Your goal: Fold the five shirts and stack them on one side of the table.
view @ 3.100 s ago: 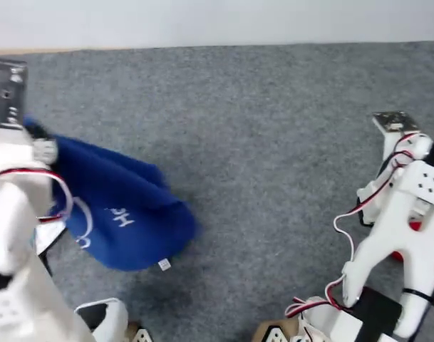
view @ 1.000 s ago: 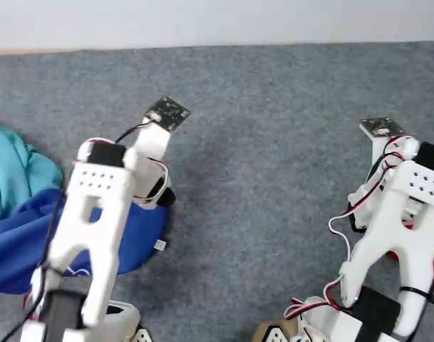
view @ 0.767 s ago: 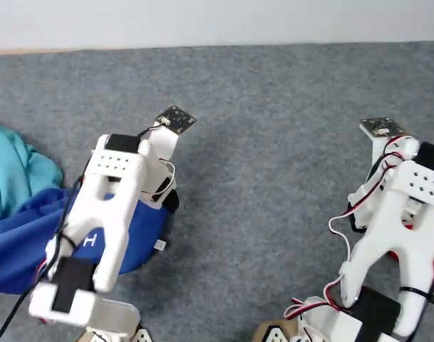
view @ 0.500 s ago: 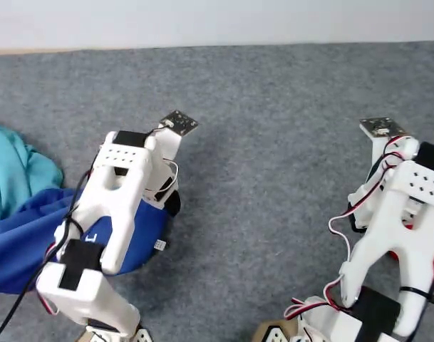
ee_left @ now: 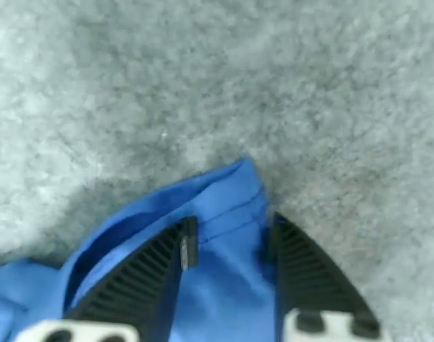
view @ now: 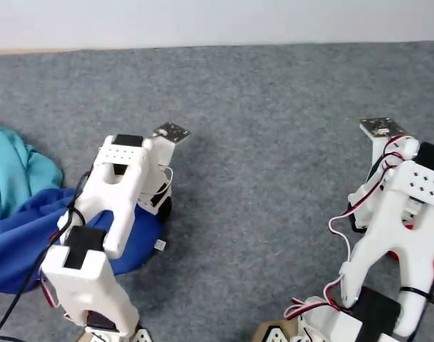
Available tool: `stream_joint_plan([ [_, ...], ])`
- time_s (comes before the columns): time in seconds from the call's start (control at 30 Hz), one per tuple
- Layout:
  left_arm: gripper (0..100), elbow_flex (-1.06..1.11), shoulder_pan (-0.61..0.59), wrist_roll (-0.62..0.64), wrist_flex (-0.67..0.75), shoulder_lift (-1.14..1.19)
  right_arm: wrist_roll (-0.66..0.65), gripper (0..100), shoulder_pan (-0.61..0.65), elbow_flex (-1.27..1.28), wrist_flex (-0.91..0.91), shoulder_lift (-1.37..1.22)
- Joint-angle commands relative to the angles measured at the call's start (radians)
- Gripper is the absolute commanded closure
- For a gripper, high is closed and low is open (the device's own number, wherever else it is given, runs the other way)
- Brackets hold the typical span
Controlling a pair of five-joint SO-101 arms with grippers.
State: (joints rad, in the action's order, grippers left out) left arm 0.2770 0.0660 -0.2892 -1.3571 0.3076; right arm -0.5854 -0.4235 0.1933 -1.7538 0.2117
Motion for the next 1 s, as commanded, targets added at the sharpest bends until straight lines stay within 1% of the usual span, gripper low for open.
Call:
stream_joint_plan([
  [0.0, 90, -0.036, 0.031, -0.002, 0.018, 0.029, -0.006, 98.0, 0.005, -0.006, -0.022, 0.042],
  [0.2, 100, -0.079, 0.071, 0.002, 0.003, 0.057, -0.009, 98.1, 0.005, -0.006, -0.022, 0.042],
  [0.3, 100, -0.189, 0.071, 0.005, -0.087, 0.057, -0.009, 98.1, 0.005, -0.006, -0.022, 0.042],
  [0.4, 100, -0.367, 0.069, 0.055, -0.204, 0.055, -0.008, 98.2, 0.004, -0.006, -0.022, 0.042],
  [0.47, 100, -0.533, 0.068, 0.132, -0.288, 0.055, -0.009, 98.3, 0.004, -0.006, -0.022, 0.042],
  [0.57, 100, -0.796, 0.089, 0.198, -0.402, 0.057, -0.009, 98.3, 0.004, -0.006, -0.022, 0.042],
  [0.7, 100, -1.004, 0.138, 0.216, -0.397, 0.02, -0.009, 98.3, 0.004, -0.006, -0.019, 0.042],
  [0.9, 100, -1.21, 0.281, 0.21, -0.393, -0.038, -0.009, 98.3, 0.004, -0.005, -0.021, 0.039],
  [0.97, 100, -1.297, 0.321, 0.21, -0.37, -0.046, -0.009, 98.3, 0.004, -0.005, -0.021, 0.036],
])
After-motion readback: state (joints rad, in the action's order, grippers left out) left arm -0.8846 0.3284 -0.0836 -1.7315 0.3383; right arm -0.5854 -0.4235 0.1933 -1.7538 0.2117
